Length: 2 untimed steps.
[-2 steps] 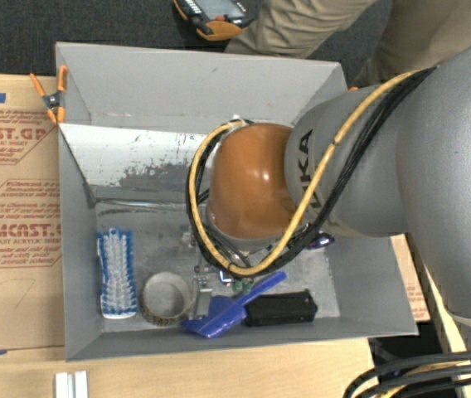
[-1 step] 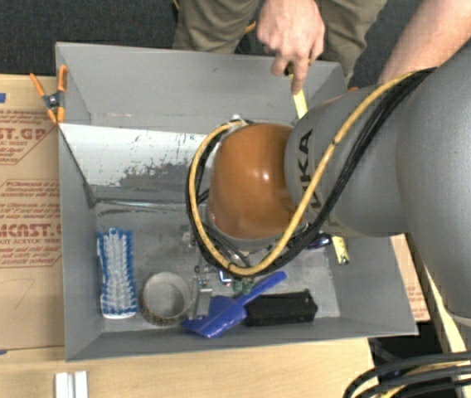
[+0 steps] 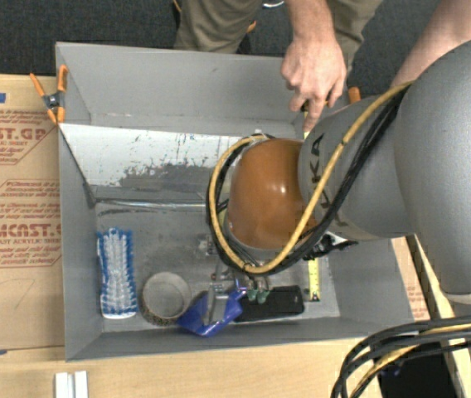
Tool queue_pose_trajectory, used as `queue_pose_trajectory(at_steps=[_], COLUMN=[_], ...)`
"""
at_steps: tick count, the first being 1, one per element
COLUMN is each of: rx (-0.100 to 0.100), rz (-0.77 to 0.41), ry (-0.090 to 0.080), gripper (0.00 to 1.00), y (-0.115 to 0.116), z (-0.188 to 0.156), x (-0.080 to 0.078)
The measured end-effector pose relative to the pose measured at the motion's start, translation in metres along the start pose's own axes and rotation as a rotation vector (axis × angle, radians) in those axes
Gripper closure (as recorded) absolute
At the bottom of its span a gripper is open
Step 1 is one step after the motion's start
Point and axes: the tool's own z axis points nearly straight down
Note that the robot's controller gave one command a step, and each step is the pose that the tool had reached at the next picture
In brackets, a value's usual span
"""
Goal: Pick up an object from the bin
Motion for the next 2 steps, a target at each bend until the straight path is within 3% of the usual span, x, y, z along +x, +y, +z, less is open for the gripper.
queue_pose_trajectory(at_steps=[1, 2], rx=[-0.003, -0.003], rz=[-0.209, -0.169], ry=[-0.008, -0.007], gripper=[0.0, 1.0], y=[0.004, -0.039], z=[0.04, 0.058], x=[-0.007, -0.003])
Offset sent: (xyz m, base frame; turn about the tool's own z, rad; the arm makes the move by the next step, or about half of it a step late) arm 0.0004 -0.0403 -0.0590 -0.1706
